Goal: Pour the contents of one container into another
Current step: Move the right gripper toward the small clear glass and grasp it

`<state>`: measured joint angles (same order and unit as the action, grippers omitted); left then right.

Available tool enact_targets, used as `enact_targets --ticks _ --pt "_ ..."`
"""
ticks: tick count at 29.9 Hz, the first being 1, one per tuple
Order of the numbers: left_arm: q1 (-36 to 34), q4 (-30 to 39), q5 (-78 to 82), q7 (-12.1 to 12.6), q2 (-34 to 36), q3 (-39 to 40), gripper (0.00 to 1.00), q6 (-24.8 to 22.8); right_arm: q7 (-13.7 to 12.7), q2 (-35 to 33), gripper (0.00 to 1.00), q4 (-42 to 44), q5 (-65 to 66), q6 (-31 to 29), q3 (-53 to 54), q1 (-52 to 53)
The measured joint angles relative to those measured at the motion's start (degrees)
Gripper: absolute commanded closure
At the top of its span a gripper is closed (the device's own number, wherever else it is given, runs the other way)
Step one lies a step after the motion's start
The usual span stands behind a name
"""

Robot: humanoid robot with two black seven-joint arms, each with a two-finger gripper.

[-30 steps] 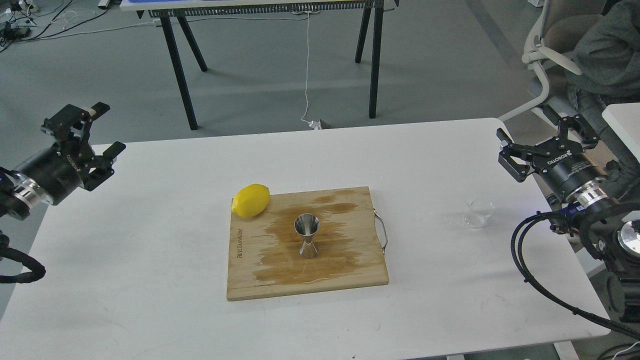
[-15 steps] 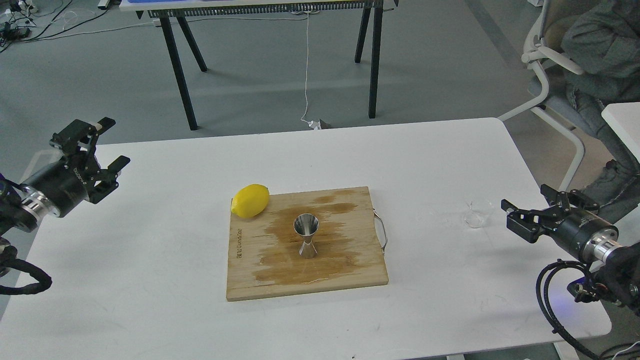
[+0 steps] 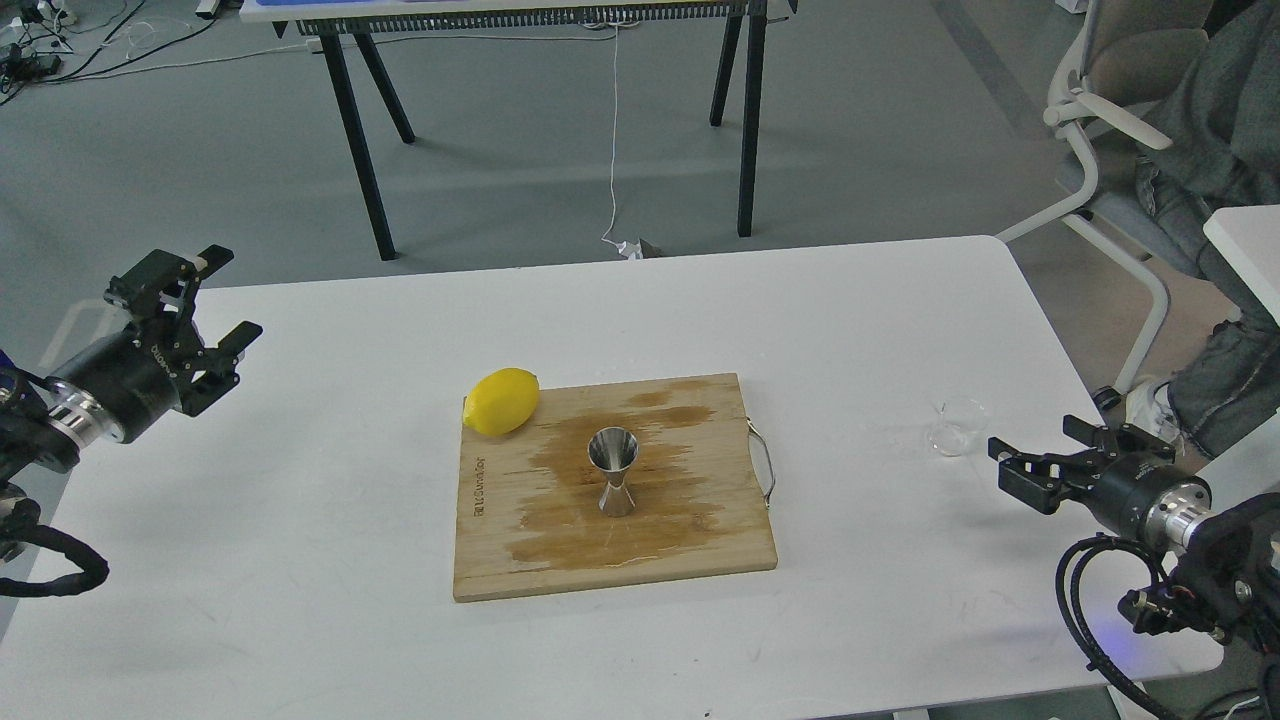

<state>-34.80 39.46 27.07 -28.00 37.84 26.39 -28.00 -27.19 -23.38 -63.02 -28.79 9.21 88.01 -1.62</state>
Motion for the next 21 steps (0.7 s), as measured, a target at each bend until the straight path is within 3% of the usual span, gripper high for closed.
enact_targets --ticks 21 --pt "1.0 0.0 0.0 0.0 -0.4 0.0 0.01 0.0 2.6 2.4 0.03 7.9 0.7 0.6 -3.5 6.5"
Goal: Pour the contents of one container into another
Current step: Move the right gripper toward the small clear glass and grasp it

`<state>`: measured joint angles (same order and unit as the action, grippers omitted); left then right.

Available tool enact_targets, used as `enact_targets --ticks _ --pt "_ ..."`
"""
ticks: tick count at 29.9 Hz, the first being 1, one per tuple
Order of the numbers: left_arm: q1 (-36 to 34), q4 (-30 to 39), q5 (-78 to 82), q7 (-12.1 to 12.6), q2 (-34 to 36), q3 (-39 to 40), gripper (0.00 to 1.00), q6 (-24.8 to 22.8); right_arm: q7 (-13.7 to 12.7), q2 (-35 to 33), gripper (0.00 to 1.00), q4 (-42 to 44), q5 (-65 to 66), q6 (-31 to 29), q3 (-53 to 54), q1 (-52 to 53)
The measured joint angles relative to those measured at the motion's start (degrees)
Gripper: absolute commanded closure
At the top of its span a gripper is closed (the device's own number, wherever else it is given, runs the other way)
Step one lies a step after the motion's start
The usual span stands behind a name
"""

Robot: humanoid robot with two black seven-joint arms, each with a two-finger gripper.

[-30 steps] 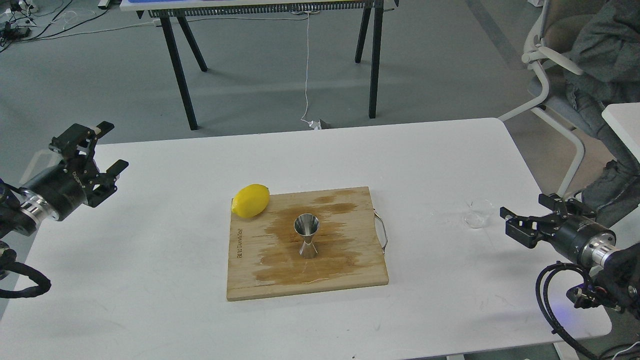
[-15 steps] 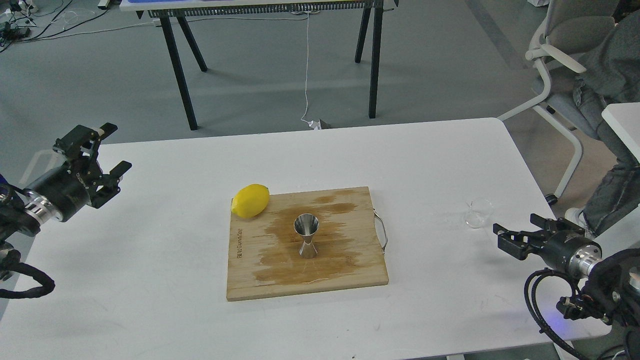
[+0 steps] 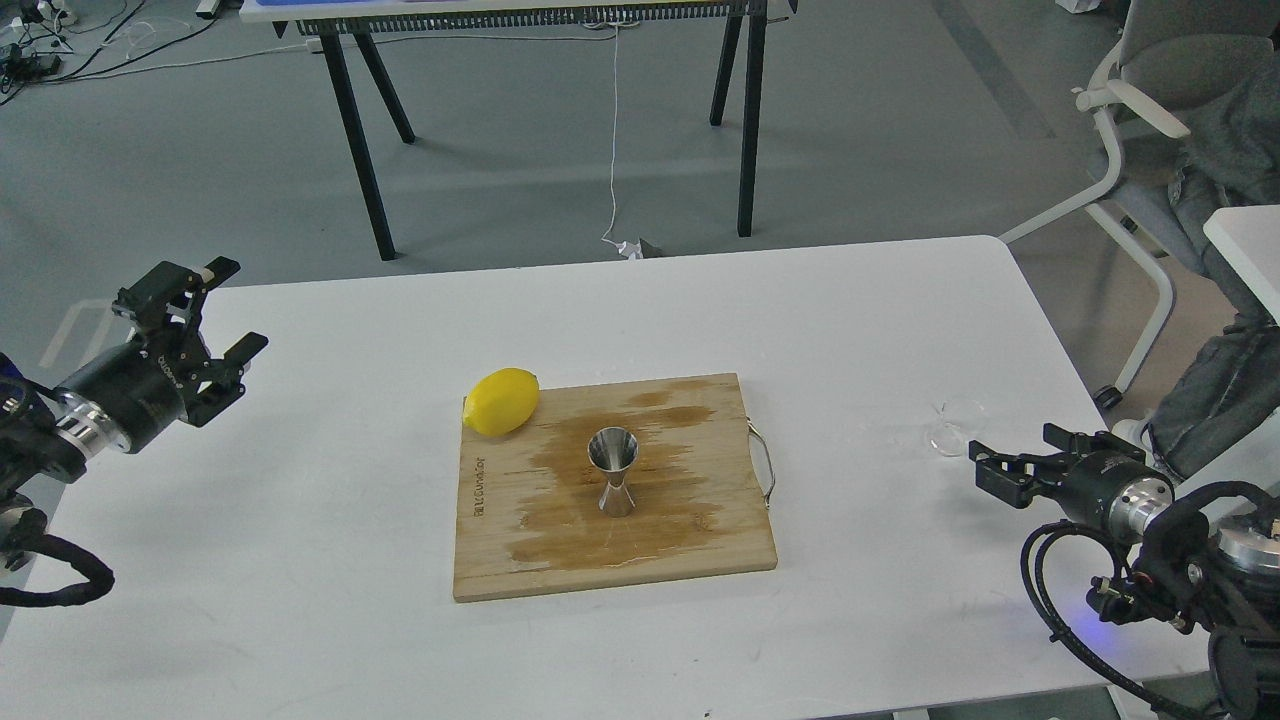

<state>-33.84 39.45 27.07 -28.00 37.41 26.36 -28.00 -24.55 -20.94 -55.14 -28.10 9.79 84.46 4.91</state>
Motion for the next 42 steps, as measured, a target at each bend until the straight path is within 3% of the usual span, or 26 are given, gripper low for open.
enact_targets --ticks 29,42 --pt "0.3 -0.9 0.1 0.0 -1.1 0.0 0.01 0.0 2.2 4.7 0.03 8.2 2.8 0.4 -4.2 8.3" --pt "0.3 -1.3 0.1 0.0 -1.3 0.0 0.01 0.0 3.0 5.9 0.1 11.5 3.0 0.4 -7.0 12.1"
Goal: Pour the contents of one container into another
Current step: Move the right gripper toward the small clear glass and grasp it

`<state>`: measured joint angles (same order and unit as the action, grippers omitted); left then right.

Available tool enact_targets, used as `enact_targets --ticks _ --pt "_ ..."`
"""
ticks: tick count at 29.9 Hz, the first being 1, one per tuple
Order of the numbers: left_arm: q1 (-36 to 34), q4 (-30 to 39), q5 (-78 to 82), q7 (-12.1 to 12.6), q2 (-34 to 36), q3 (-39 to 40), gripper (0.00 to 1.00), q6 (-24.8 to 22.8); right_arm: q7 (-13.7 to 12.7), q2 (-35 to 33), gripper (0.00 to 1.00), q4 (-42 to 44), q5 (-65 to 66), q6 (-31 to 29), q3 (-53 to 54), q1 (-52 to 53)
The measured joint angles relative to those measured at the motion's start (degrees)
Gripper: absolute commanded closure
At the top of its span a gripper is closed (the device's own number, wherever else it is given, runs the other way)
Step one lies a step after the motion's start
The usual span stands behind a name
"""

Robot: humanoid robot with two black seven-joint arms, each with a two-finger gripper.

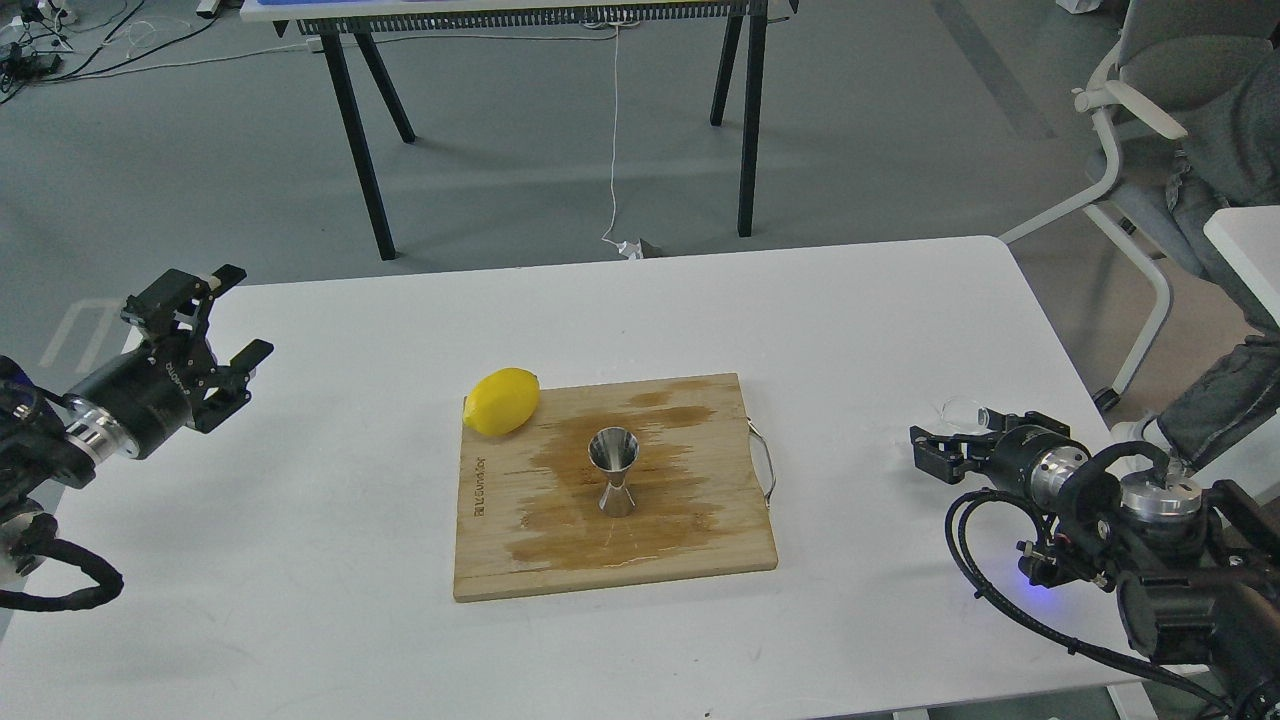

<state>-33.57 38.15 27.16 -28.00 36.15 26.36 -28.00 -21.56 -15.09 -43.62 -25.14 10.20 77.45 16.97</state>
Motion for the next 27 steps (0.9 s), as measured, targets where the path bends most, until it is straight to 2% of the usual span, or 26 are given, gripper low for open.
enact_targets --ticks 15,22,25,27 --pt "0.0 -0.6 0.0 0.0 -0.1 0.0 0.01 0.0 0.0 0.2 0.27 0.4 0.0 0.0 -1.3 0.0" --pt "0.2 -1.9 0.0 0.0 -0.9 0.0 0.01 0.0 0.1 0.2 0.45 0.2 0.4 -0.2 -1.3 -0.3" --pt "0.2 -1.9 0.0 0.0 -0.9 0.0 0.01 0.0 0.1 0.2 0.49 0.2 1.2 -0.3 -1.3 -0.4" --pt "0.2 -1.9 0.0 0.0 -0.9 0.0 0.01 0.0 0.1 0.3 0.57 0.2 1.5 -0.4 -1.3 -0.4"
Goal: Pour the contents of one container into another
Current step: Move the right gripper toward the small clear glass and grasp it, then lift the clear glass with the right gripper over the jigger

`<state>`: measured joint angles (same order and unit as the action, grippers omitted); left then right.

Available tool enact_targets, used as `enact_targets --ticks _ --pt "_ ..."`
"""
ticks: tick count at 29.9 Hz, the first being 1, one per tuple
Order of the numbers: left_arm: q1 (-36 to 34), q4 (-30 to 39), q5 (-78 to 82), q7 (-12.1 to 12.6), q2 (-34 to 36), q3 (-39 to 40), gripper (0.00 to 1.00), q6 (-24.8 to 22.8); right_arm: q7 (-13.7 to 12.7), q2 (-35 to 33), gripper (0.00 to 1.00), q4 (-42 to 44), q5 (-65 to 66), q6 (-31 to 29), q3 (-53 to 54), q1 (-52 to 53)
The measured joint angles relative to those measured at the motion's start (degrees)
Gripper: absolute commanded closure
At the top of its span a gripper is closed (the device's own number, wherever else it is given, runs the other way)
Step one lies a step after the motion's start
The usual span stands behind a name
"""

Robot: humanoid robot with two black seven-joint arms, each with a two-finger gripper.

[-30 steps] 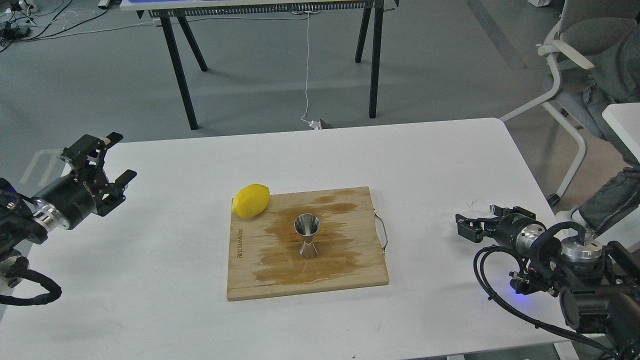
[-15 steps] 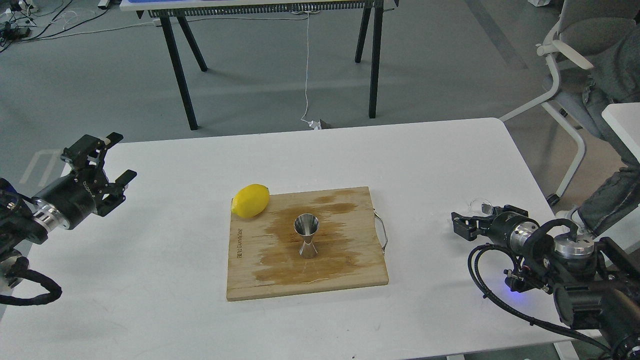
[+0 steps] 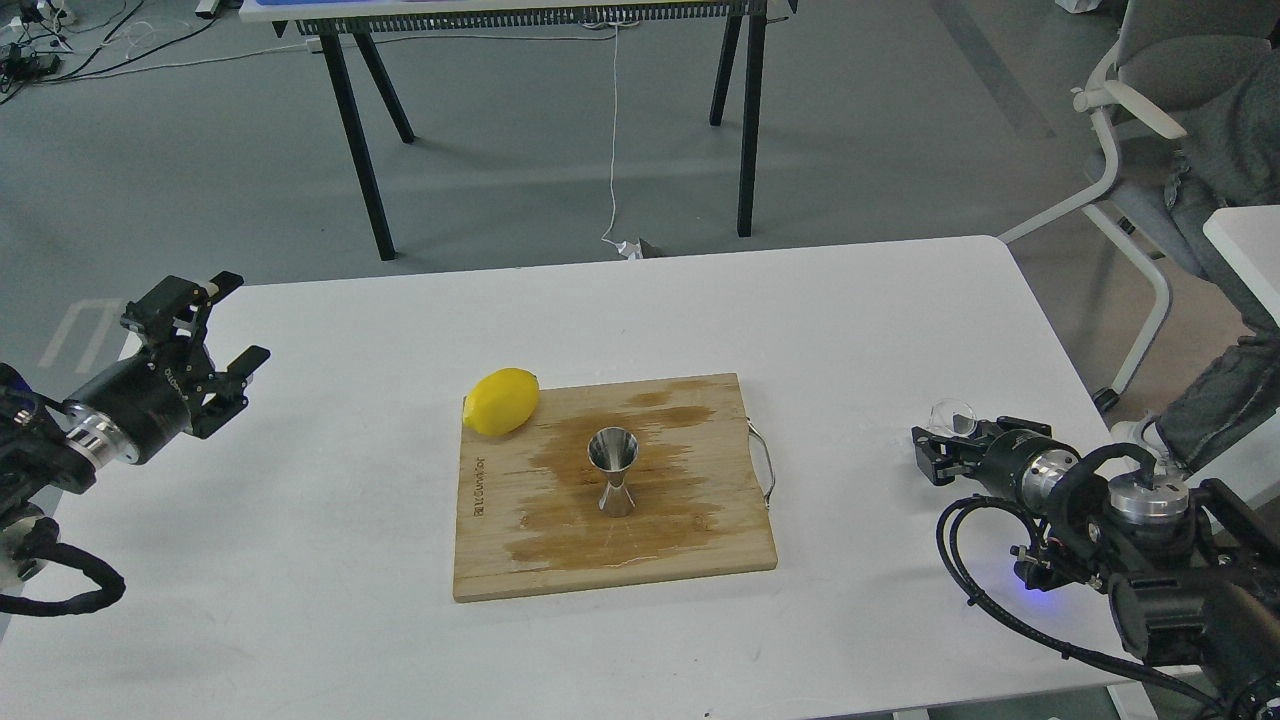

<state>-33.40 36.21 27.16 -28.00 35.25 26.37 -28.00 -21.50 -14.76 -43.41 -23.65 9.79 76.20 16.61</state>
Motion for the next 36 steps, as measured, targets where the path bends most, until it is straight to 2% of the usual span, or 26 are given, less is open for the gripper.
enact_targets --ticks 6,16,21,27,36 --pt "0.0 -0.1 0.0 0.0 0.0 0.0 0.01 0.0 0.0 0.1 0.72 -0.3 0.1 -0.4 0.0 0.0" --pt "0.0 -0.1 0.0 0.0 -0.3 0.0 0.01 0.0 0.0 -0.1 0.75 -2.7 0.7 -0.5 -1.0 0.6" --pt "0.0 -0.1 0.0 0.0 -0.9 0.0 0.01 0.0 -0.5 -0.9 0.75 -5.4 5.8 -0.6 -3.7 5.8" --pt "0.0 -0.3 0.1 0.0 -2.0 -0.1 0.01 0.0 -2.1 -0.9 0.75 -5.3 15.1 -1.1 -13.0 16.1" --pt "-0.1 -0.4 0.1 0.0 -4.0 -0.1 0.01 0.0 -2.2 0.5 0.75 -5.5 18.7 -2.5 -33.1 32.0"
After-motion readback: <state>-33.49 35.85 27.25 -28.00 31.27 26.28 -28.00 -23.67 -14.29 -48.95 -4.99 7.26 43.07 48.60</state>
